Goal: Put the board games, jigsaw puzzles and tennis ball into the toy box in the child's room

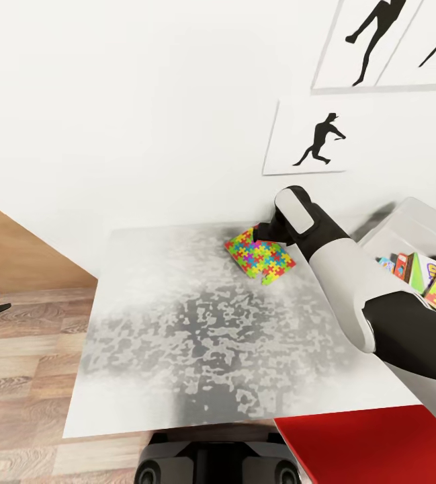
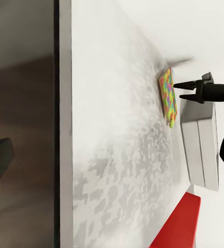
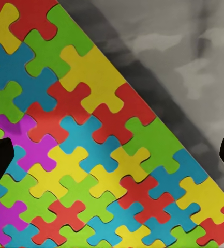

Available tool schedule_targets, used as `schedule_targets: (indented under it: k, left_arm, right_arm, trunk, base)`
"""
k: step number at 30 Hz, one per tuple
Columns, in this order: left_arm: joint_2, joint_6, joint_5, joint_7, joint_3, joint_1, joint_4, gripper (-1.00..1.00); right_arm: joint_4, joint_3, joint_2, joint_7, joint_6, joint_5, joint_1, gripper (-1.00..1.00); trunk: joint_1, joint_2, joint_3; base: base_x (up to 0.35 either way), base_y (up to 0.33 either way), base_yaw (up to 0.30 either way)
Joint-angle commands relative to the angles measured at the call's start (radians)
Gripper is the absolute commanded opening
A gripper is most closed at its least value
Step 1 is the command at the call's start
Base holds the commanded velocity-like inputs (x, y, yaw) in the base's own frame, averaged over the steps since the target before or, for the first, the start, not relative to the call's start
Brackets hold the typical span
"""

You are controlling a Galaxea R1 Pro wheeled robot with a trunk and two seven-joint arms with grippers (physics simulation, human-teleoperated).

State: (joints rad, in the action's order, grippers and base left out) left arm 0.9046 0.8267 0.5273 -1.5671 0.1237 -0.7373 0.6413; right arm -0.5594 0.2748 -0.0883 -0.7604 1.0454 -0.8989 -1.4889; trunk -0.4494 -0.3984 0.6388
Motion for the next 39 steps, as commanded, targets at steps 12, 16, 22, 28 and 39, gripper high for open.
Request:
schedule_targets:
  k: [12, 16, 22, 28, 39]
  left_arm:
    - [0.0, 0.01, 0.0, -0.004, -0.001, -0.001, 0.0, 1.0]
    - [0.0, 0.01, 0.0, -0.004, -0.001, -0.001, 0.0, 1.0]
    - [0.0, 0.01, 0.0, -0.004, -0.001, -0.001, 0.0, 1.0]
    - [0.0, 0.011, 0.0, -0.004, -0.001, -0.001, 0.0, 1.0]
    - [0.0, 0.011, 0.0, -0.004, -0.001, -0.001, 0.0, 1.0]
  right_arm:
    - [0.0, 0.003, 0.001, -0.01, 0.002, -0.009, -0.001, 1.0]
    - [0.0, 0.003, 0.001, -0.01, 0.002, -0.009, -0.001, 1.0]
    - [-0.002, 0.004, 0.001, -0.01, 0.002, -0.009, -0.001, 1.0]
    - [-0.002, 0.004, 0.001, -0.01, 0.002, -0.009, 0.001, 1.0]
    - [-0.002, 0.005, 0.001, -0.01, 0.002, -0.009, 0.002, 1.0]
  trunk:
    - [-0.001, -0.002, 0.005]
    - [-0.001, -0.002, 0.007]
    - [-0.001, -0.002, 0.01]
    - [-0.001, -0.002, 0.01]
    - [-0.001, -0.002, 0.01]
  base:
    - [0.0, 0.0, 0.0]
    - [0.0, 0.0, 0.0]
    - [0.0, 0.0, 0.0]
    - [-0.01, 0.005, 0.0]
    - [-0.034, 0.069, 0.0]
